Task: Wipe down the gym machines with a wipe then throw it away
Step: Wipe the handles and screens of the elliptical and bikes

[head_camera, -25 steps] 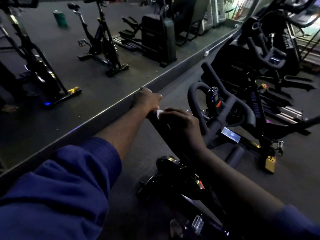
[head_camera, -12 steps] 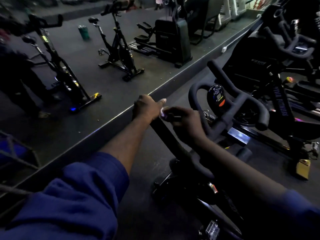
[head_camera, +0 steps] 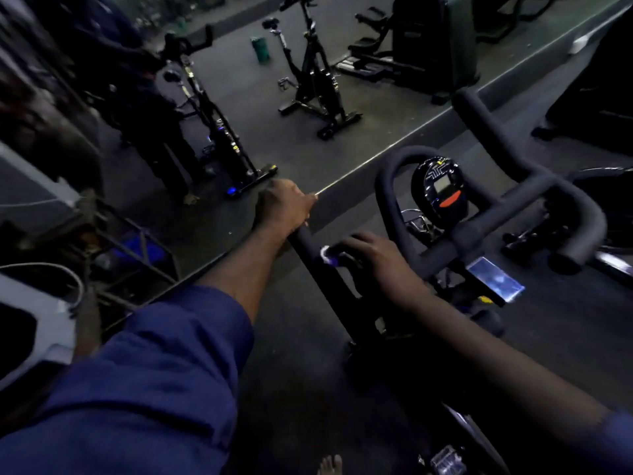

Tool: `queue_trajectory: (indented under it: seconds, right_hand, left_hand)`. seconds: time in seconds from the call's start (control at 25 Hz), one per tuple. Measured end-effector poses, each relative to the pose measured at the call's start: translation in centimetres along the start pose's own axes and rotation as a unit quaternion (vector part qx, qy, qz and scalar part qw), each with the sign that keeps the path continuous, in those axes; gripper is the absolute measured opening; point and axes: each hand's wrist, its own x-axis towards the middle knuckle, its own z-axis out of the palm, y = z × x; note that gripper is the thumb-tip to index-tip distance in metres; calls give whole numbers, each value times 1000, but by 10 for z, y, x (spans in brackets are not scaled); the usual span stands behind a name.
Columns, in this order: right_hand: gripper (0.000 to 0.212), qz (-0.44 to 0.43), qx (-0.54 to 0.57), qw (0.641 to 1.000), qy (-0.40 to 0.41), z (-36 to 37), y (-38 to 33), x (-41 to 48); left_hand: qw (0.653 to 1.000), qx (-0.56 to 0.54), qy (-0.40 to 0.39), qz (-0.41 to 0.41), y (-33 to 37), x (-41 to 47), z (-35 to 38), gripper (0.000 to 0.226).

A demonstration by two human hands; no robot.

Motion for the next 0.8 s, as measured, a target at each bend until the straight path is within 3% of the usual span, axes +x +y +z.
queue_trajectory:
  seconds: [0.08, 0.16, 0.28, 0.32, 0.44, 0.52, 0.56, 0.72, 0.8]
  right_hand:
    - [15, -23, 6, 999, -21, 6, 2, -13]
    - [13, -100, -26, 992, -72, 0, 1, -41]
    - [18, -278, -81, 944, -160, -10, 1, -36]
    - [20, -286, -74, 941, -162, -10, -4, -19]
    - [23, -225, -73, 971, -32, 4, -15, 44]
    - [22, -236, -113, 965, 10, 15, -18, 53]
    - [16, -241, -134, 961, -8, 21, -17, 41]
    - [37, -216, -170, 947, -165, 16, -23, -41]
    - [36, -212, -195, 946, -151, 16, -32, -34]
  left_hand:
    - [982, -181, 37, -45, -1, -20, 6, 30]
    - [955, -281, 65, -66, -7, -32, 13, 33]
    - [980, -181, 68, -51, -10, -28, 3, 42]
    - [989, -128, 50, -57, -9, -26, -4, 42]
    - [995, -77, -9, -65, -5, -19, -16, 41]
    - [994, -82, -20, -69, -4, -14, -16, 39]
    - [993, -94, -20, -75, -7, -12, -14, 39]
    - [993, -89, -36, -76, -13, -8, -11, 44]
    - [997, -43, -44, -51, -12, -7, -15, 47]
